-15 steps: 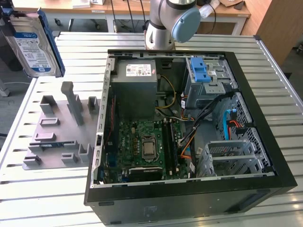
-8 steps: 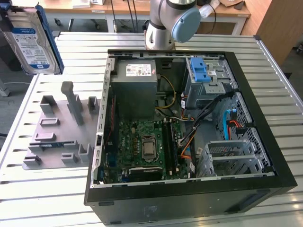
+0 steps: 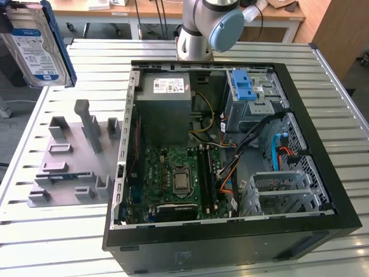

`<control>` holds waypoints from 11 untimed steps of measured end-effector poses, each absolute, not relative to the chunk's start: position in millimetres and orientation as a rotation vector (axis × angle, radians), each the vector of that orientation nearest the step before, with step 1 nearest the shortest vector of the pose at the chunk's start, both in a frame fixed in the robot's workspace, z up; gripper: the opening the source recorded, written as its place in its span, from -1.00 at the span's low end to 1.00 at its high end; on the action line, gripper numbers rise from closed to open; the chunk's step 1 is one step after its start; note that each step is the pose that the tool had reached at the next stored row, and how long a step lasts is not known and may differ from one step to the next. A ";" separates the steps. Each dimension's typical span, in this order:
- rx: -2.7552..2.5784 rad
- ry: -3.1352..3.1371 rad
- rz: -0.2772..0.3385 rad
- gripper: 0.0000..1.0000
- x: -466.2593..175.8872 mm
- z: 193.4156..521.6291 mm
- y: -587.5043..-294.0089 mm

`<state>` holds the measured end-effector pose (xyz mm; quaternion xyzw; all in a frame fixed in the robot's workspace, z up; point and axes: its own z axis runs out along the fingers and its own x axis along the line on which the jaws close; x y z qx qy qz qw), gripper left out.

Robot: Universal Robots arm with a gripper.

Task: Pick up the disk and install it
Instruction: 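Pick up the disk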

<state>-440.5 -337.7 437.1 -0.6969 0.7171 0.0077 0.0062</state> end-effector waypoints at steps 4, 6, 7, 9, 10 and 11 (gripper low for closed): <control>-2.181 2.244 0.024 -0.27 -440.5 442.2 -337.7; -2.181 2.244 0.024 -0.27 -440.5 444.8 -337.7; -2.181 2.244 0.024 -0.27 -440.5 446.1 -337.7; -2.181 2.244 0.024 -0.27 -440.5 449.0 -337.7; -2.181 2.244 0.024 -0.27 -440.5 450.6 -337.7; -2.181 2.244 0.024 -0.27 -440.5 452.1 -337.7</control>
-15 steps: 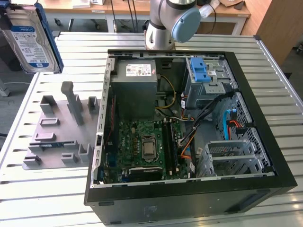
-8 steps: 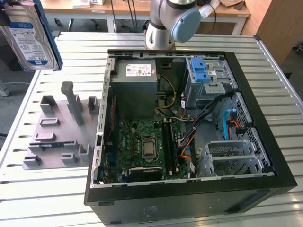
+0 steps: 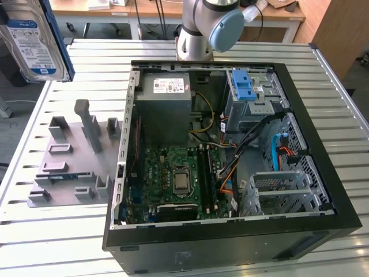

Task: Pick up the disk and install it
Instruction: 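Pick up the disk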

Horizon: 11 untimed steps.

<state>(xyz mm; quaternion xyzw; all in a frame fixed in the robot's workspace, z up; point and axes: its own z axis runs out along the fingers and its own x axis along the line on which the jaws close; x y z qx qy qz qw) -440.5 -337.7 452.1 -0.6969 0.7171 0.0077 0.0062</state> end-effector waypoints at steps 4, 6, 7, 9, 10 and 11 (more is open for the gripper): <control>-2.181 2.244 0.024 -0.27 -440.5 457.5 -337.7; -2.181 2.244 0.024 -0.27 -440.5 460.7 -337.7; -2.181 2.244 0.024 -0.27 -440.5 462.4 -337.7; -2.181 2.244 0.024 -0.27 -440.5 465.8 -337.7; -2.181 2.244 0.024 -0.27 -440.5 467.4 -337.7; -2.181 2.244 0.024 -0.27 -440.5 469.0 -337.7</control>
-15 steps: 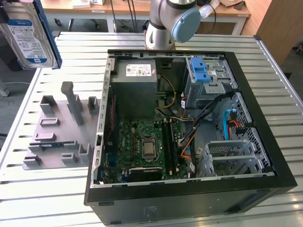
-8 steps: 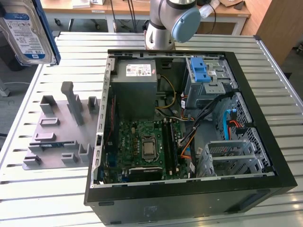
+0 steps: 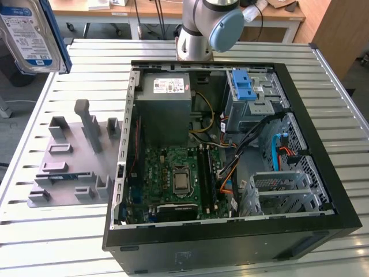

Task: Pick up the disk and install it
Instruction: 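Pick up the disk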

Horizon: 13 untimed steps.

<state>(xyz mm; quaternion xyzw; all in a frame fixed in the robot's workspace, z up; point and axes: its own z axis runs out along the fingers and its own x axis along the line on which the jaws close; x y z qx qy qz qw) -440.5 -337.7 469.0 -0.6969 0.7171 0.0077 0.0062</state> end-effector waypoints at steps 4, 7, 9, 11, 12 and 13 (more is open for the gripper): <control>-2.181 2.244 0.024 -0.27 -440.5 475.9 -337.7; -2.181 2.244 0.024 -0.27 -440.5 480.8 -337.7; -2.181 2.244 0.024 -0.27 -440.5 484.1 -337.7; -2.181 2.244 0.024 -0.27 -440.5 487.9 -337.7; -2.181 2.244 0.024 -0.27 -440.5 489.8 -337.7; -2.181 2.244 0.024 -0.27 -440.5 491.5 -337.7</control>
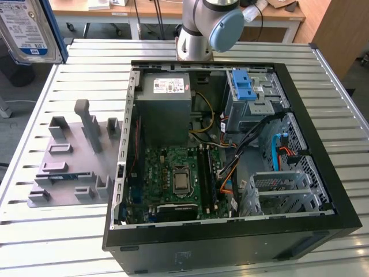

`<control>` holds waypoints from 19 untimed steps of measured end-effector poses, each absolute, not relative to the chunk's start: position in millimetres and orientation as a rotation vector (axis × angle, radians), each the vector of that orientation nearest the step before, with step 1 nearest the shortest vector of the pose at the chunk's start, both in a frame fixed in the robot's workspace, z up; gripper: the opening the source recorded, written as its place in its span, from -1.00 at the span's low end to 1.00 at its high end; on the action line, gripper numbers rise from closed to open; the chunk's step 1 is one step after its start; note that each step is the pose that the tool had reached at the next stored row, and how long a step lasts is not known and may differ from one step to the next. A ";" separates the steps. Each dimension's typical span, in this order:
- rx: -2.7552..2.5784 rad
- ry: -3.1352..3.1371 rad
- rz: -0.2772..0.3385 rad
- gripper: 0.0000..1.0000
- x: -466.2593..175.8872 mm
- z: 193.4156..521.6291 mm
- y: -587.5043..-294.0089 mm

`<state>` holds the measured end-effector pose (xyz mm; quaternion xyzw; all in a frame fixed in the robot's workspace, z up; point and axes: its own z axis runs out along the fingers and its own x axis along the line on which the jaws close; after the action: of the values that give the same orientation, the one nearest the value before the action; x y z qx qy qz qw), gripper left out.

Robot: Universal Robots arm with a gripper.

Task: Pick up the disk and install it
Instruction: 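Pick up the disk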

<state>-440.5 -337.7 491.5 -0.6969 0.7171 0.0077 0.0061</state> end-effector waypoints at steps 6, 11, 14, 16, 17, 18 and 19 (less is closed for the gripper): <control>-2.181 2.244 0.024 -0.27 -440.5 501.3 -337.7; -2.181 2.244 0.024 -0.27 -440.5 510.0 -337.7; -2.181 2.244 0.024 -0.27 -440.5 511.3 -337.7; -2.181 2.244 0.024 -0.27 -440.5 511.4 -337.7; -2.181 2.244 0.024 -0.27 -440.5 511.5 -337.7; -2.181 2.244 0.024 -0.27 -440.5 511.5 -337.7; -2.181 2.244 0.024 -0.27 -440.5 511.5 -337.7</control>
<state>-440.5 -337.7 511.5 -0.6969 0.7171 0.0077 0.0062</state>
